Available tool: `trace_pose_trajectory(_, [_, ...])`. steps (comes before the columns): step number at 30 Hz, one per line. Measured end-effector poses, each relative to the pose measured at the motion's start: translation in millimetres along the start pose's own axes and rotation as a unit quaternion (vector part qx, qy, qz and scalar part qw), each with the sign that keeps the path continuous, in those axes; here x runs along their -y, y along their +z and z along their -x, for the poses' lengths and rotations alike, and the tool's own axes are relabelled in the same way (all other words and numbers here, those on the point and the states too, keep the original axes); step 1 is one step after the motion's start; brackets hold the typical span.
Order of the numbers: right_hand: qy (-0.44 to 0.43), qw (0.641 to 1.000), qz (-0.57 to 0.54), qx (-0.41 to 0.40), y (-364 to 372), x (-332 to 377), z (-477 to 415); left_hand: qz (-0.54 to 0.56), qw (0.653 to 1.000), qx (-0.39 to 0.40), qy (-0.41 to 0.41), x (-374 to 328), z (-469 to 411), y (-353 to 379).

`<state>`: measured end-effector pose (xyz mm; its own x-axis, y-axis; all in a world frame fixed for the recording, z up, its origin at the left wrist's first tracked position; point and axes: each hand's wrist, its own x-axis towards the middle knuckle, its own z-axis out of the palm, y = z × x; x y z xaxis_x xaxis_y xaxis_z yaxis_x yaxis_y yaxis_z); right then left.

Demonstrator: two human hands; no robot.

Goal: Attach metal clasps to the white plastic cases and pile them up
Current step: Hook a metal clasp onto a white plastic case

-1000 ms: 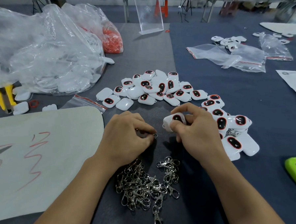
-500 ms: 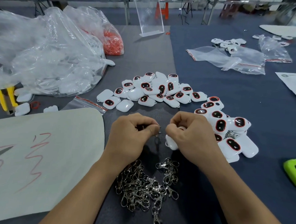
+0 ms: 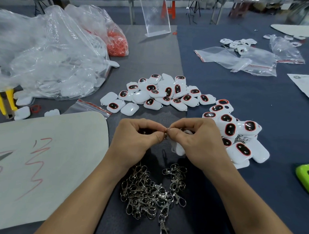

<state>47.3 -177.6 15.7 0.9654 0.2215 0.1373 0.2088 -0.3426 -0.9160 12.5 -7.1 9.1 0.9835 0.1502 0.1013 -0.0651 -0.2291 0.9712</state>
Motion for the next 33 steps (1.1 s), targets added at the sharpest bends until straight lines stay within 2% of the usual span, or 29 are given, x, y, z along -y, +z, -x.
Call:
trace_pose_trajectory(8, [-0.022,0.999,0.017,0.036,-4,0,-1,-0.024,0.999,0.02,0.026,-2,0,-1])
trace_pose_trajectory(21, [-0.078,0.994,0.028,0.066,-8,4,3,0.007,0.999,0.044,0.029,-8,3,0])
trace_pose_trajectory(26, [-0.087,0.995,0.014,0.036,-3,3,3,0.024,0.999,-0.028,0.025,-7,4,3])
trace_pose_trajectory(29, [-0.012,0.997,0.076,0.018,0,-4,0,-0.121,0.982,-0.119,0.083,-6,7,1])
trace_pose_trajectory(31, [0.042,0.996,0.079,0.017,1,-9,-2,-0.281,0.934,-0.163,0.149,-5,7,-2])
trace_pose_trajectory(33, [0.093,0.995,0.009,0.028,0,-10,-4,-0.407,0.872,-0.167,0.214,-4,7,-4])
